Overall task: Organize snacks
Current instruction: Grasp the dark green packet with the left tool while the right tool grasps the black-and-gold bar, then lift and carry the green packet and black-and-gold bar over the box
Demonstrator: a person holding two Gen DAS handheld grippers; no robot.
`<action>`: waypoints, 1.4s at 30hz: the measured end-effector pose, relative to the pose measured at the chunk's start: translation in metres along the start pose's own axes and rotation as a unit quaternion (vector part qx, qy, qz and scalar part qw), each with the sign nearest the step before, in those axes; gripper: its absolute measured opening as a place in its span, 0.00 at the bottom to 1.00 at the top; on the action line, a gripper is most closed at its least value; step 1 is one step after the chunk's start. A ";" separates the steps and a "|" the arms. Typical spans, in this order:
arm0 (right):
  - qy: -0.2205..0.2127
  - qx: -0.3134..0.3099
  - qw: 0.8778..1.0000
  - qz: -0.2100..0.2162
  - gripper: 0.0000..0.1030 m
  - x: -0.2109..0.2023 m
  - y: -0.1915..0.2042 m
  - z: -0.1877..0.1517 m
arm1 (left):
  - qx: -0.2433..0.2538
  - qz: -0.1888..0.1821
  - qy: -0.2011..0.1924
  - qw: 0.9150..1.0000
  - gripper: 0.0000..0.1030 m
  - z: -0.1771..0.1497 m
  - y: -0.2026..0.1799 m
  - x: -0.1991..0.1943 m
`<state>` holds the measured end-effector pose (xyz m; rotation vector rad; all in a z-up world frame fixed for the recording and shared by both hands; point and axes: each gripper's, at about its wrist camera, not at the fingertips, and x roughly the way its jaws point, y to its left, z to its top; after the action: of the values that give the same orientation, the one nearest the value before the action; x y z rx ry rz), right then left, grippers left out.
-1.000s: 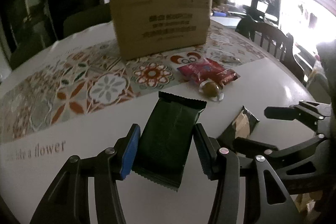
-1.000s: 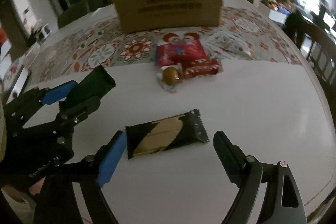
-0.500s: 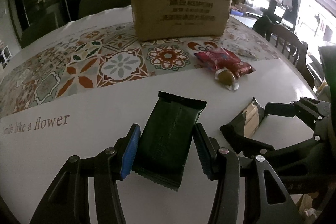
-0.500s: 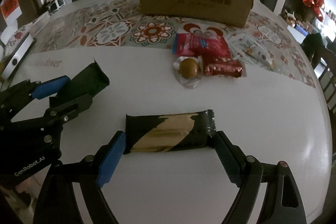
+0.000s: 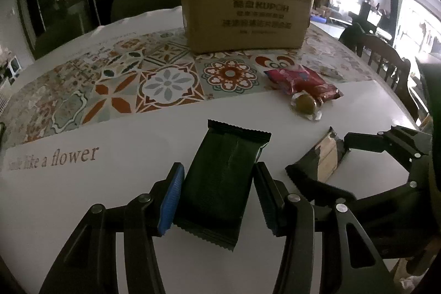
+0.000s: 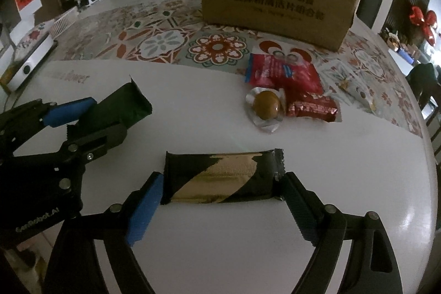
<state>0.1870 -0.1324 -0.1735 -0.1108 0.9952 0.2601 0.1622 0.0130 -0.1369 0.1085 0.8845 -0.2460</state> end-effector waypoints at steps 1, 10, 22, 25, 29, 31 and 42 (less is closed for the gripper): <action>-0.005 0.001 1.000 -0.002 0.81 -0.001 0.000 -0.001 | 0.001 0.001 -0.001 1.000 0.50 0.000 0.000 0.000; -0.022 0.011 1.000 -0.005 0.68 -0.006 -0.003 -0.004 | 0.002 0.011 -0.012 1.000 0.50 0.001 -0.001 -0.006; -0.060 0.034 0.998 -0.003 0.67 -0.029 -0.014 0.000 | 0.002 0.007 -0.039 0.999 0.50 0.018 -0.007 -0.023; -0.077 0.041 0.996 -0.007 0.67 -0.039 -0.019 0.006 | 0.001 0.004 -0.051 0.999 0.50 0.028 -0.009 -0.029; -0.099 0.045 0.994 -0.011 0.67 -0.050 -0.026 0.016 | 0.005 0.007 -0.070 0.997 0.50 0.042 -0.011 -0.035; -0.110 0.049 0.993 -0.012 0.67 -0.055 -0.029 0.021 | 0.009 0.010 -0.082 0.997 0.50 0.052 -0.013 -0.039; -0.186 0.066 0.980 -0.022 0.67 -0.083 -0.056 0.063 | 0.025 0.015 -0.136 0.990 0.50 0.109 -0.019 -0.051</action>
<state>0.2109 -0.1868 -0.0713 0.0371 0.6339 0.1647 0.2081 -0.0182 -0.0282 0.1308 0.6047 -0.2491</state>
